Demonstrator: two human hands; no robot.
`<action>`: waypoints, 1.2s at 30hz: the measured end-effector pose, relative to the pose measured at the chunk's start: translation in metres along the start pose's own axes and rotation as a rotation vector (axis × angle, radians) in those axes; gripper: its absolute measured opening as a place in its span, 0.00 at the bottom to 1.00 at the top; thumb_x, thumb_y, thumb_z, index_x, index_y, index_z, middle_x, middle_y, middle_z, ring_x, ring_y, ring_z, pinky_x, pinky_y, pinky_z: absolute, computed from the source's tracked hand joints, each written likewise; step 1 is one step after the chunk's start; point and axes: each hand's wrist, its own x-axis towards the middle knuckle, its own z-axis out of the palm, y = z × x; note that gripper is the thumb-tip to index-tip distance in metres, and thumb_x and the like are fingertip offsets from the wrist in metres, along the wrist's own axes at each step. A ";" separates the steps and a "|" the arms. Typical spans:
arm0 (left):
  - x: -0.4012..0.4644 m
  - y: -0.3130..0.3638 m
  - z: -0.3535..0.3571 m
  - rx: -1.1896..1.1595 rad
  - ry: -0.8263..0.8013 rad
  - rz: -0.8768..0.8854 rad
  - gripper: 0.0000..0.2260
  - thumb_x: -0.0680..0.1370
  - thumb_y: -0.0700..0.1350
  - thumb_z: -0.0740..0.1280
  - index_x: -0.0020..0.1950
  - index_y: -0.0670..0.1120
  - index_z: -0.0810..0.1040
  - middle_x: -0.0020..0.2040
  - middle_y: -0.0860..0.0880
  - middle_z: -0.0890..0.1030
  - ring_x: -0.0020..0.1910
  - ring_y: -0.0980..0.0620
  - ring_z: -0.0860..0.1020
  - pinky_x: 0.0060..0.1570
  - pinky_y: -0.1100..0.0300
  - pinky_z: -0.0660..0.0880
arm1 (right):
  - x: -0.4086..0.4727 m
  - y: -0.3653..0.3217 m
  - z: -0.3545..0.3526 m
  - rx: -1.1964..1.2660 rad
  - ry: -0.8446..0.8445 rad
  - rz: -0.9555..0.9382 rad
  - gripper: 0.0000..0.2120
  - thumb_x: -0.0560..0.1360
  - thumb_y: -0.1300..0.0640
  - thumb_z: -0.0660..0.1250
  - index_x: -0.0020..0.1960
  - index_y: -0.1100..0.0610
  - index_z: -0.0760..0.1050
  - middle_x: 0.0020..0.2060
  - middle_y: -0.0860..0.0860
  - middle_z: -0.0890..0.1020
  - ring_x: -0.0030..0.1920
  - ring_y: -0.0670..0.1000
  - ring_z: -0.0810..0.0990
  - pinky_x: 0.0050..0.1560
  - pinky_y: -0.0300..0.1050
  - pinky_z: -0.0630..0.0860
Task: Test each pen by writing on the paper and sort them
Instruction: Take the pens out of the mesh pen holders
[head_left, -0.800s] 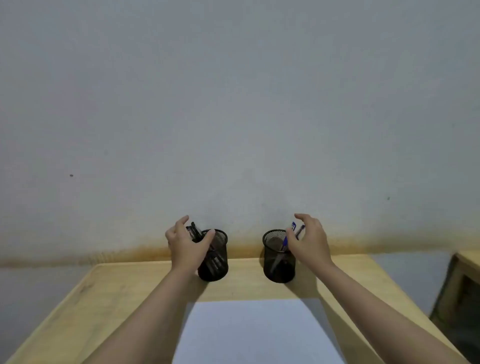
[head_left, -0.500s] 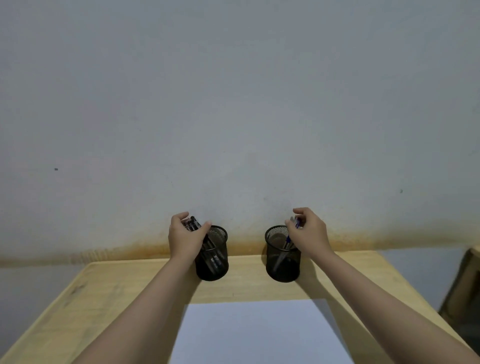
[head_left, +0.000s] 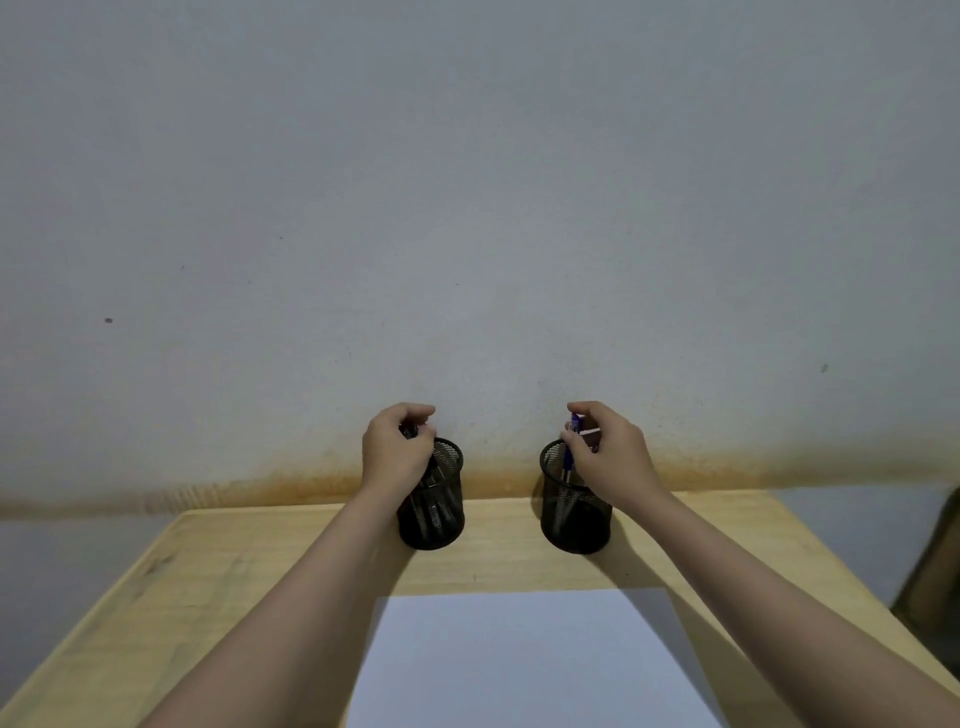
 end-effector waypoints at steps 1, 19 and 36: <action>-0.001 0.001 0.001 -0.010 -0.013 -0.002 0.09 0.75 0.35 0.66 0.51 0.45 0.80 0.48 0.49 0.81 0.49 0.52 0.79 0.56 0.53 0.76 | 0.000 0.000 -0.001 -0.006 -0.021 0.000 0.15 0.77 0.60 0.64 0.64 0.57 0.73 0.49 0.51 0.78 0.44 0.49 0.79 0.46 0.39 0.73; 0.005 0.063 -0.036 -0.269 0.366 0.212 0.12 0.77 0.31 0.58 0.53 0.41 0.78 0.50 0.45 0.78 0.49 0.53 0.76 0.45 0.74 0.71 | 0.003 -0.054 -0.052 0.234 0.292 -0.199 0.10 0.76 0.64 0.65 0.55 0.54 0.74 0.44 0.54 0.83 0.46 0.49 0.83 0.40 0.37 0.80; -0.080 -0.036 -0.064 -0.578 0.540 -0.459 0.13 0.77 0.32 0.59 0.58 0.38 0.78 0.56 0.42 0.78 0.50 0.52 0.76 0.51 0.64 0.72 | -0.093 -0.015 0.009 0.374 0.368 0.233 0.09 0.75 0.62 0.67 0.55 0.58 0.75 0.36 0.56 0.80 0.37 0.51 0.79 0.38 0.32 0.73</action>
